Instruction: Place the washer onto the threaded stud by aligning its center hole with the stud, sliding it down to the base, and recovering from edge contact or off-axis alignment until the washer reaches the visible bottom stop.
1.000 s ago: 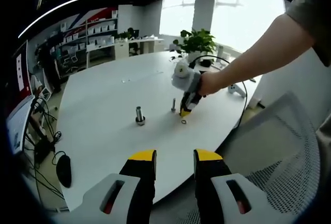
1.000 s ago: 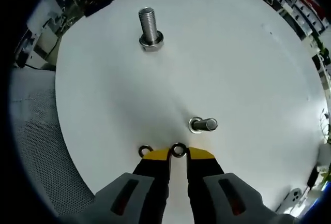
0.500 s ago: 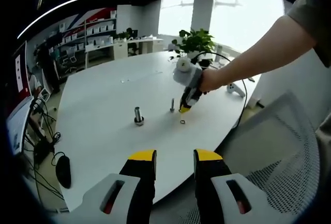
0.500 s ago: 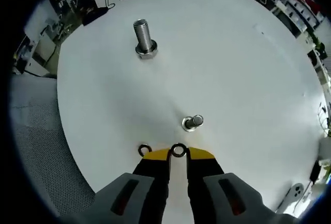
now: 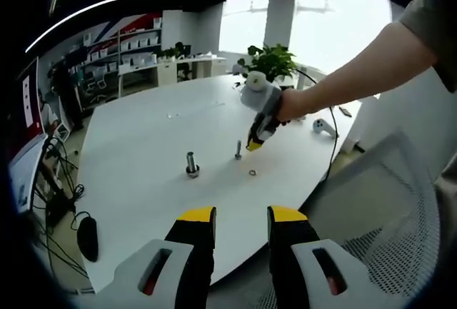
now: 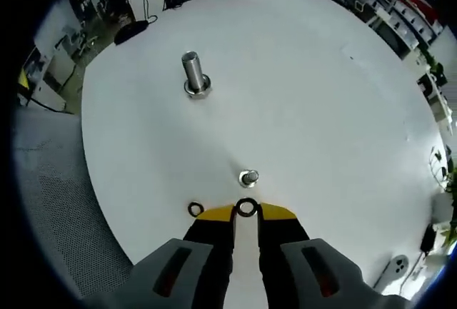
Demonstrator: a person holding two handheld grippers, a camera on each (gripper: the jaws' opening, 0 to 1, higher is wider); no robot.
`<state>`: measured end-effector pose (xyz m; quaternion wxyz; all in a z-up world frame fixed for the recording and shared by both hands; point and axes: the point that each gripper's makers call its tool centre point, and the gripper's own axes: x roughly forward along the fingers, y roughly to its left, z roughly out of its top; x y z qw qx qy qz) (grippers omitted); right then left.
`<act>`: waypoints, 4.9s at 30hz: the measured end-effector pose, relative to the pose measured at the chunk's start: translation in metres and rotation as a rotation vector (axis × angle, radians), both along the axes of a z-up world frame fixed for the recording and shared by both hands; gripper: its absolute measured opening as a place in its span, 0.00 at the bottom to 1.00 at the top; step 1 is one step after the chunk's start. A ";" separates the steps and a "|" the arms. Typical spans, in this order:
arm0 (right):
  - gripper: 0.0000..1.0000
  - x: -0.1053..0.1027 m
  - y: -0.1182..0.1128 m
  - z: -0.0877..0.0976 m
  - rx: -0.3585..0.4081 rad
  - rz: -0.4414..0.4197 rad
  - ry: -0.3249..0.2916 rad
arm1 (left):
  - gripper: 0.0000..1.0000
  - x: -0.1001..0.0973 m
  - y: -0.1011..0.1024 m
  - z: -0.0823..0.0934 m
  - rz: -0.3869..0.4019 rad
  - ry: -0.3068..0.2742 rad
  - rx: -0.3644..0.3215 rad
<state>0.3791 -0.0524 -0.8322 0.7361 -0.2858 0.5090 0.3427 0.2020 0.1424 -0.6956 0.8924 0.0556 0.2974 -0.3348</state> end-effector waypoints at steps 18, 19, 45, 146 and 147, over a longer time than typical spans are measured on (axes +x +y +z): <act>0.14 0.012 0.013 0.026 0.033 0.034 -0.067 | 0.27 0.000 0.000 0.000 -0.002 -0.004 0.006; 0.14 0.011 0.015 0.027 0.034 0.036 -0.069 | 0.27 0.000 0.001 0.000 0.001 -0.003 0.006; 0.14 0.017 0.020 0.013 0.003 0.071 -0.044 | 0.26 0.000 -0.001 -0.003 -0.012 0.009 0.012; 0.20 -0.024 -0.003 0.011 -0.035 0.020 -0.008 | 0.27 0.001 0.001 0.002 0.002 -0.021 0.013; 0.20 -0.025 -0.003 0.011 -0.036 0.023 -0.011 | 0.27 0.001 0.001 0.003 0.005 -0.025 0.011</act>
